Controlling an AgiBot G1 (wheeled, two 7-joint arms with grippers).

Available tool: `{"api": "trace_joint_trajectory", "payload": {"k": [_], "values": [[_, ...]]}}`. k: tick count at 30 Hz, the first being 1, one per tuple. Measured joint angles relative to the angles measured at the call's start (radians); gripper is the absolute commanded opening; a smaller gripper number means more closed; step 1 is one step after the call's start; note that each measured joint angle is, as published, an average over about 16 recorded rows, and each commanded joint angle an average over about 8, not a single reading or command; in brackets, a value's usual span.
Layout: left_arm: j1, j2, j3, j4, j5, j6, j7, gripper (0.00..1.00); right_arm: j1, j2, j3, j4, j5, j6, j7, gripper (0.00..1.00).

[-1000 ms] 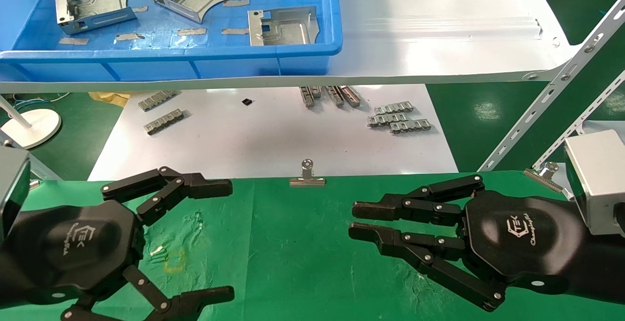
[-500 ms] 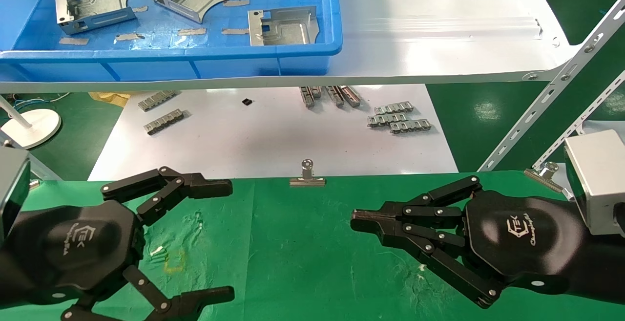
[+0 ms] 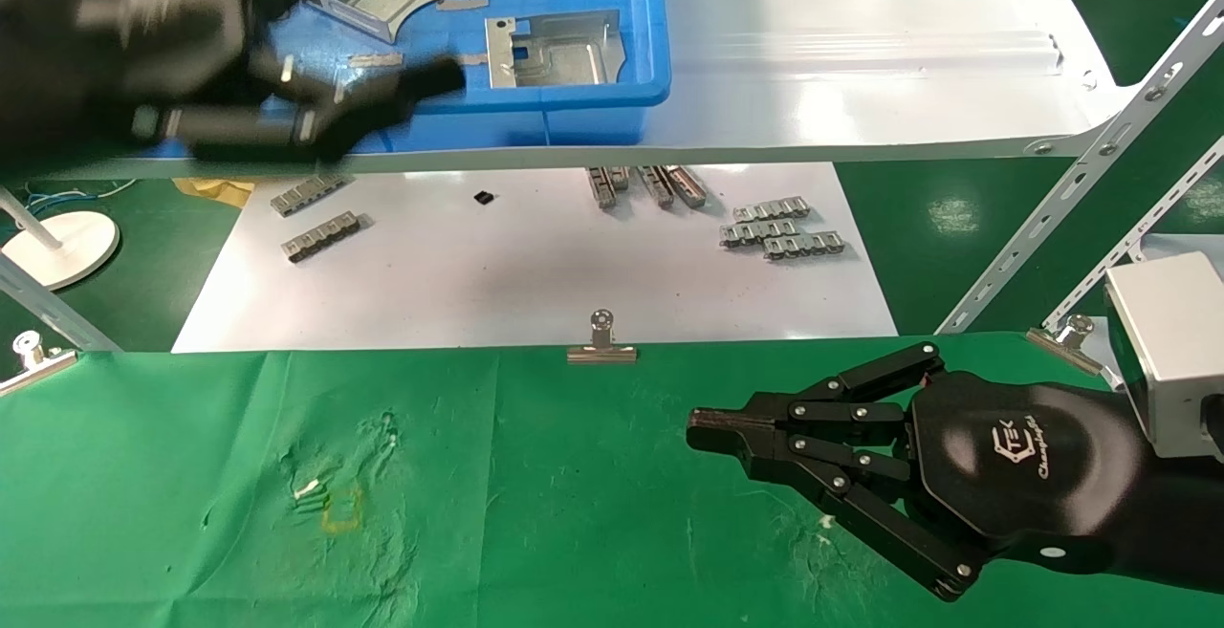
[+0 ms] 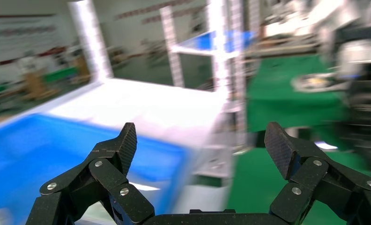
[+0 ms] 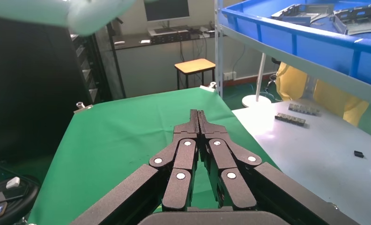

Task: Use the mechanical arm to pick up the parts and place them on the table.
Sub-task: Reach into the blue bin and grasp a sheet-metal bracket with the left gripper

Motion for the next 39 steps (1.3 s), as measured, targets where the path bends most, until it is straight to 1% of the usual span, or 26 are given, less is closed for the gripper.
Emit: {"api": "trace_joint_trajectory", "payload": {"k": [6, 11, 12, 14, 16, 19, 20, 22, 24, 39], "values": [[-0.209, 0.115, 0.059, 0.297, 0.157, -0.169, 0.043, 1.0, 0.0, 0.0, 0.0, 0.0, 0.0, 0.0, 0.0, 0.0], [-0.319, 0.197, 0.098, 0.492, 0.25, -0.318, 0.057, 1.0, 0.0, 0.0, 0.0, 0.0, 0.0, 0.0, 0.0, 0.01], [-0.335, 0.211, 0.105, 0.523, 0.264, -0.342, 0.058, 0.94, 0.0, 0.0, 0.0, 0.0, 0.0, 0.0, 0.0, 0.01], [-0.36, 0.236, 0.117, 0.579, 0.287, -0.385, 0.058, 0.69, 0.0, 0.0, 0.0, 0.0, 0.0, 0.0, 0.0, 0.06], [-0.381, 0.256, 0.128, 0.625, 0.307, -0.421, 0.057, 0.44, 0.0, 0.0, 0.0, 0.0, 0.0, 0.0, 0.0, 0.19], [-0.403, 0.279, 0.143, 0.675, 0.33, -0.461, 0.056, 0.06, 0.0, 0.0, 0.0, 0.0, 0.0, 0.0, 0.0, 0.56], [-0.408, 0.285, 0.147, 0.688, 0.337, -0.471, 0.056, 0.0, 0.0, 0.0, 0.0, 0.0, 0.0, 0.0, 0.0, 0.67], [-0.417, 0.295, 0.156, 0.708, 0.35, -0.486, 0.057, 0.0, 0.0, 0.0, 0.0, 0.0, 0.0, 0.0, 0.0, 0.88], [-0.424, 0.302, 0.164, 0.723, 0.363, -0.497, 0.059, 0.0, 0.0, 0.0, 0.0, 0.0, 0.0, 0.0, 0.0, 1.0], [-0.445, 0.311, 0.194, 0.75, 0.405, -0.498, 0.094, 0.0, 0.0, 0.0, 0.0, 0.0, 0.0, 0.0, 0.0, 1.0]]}}
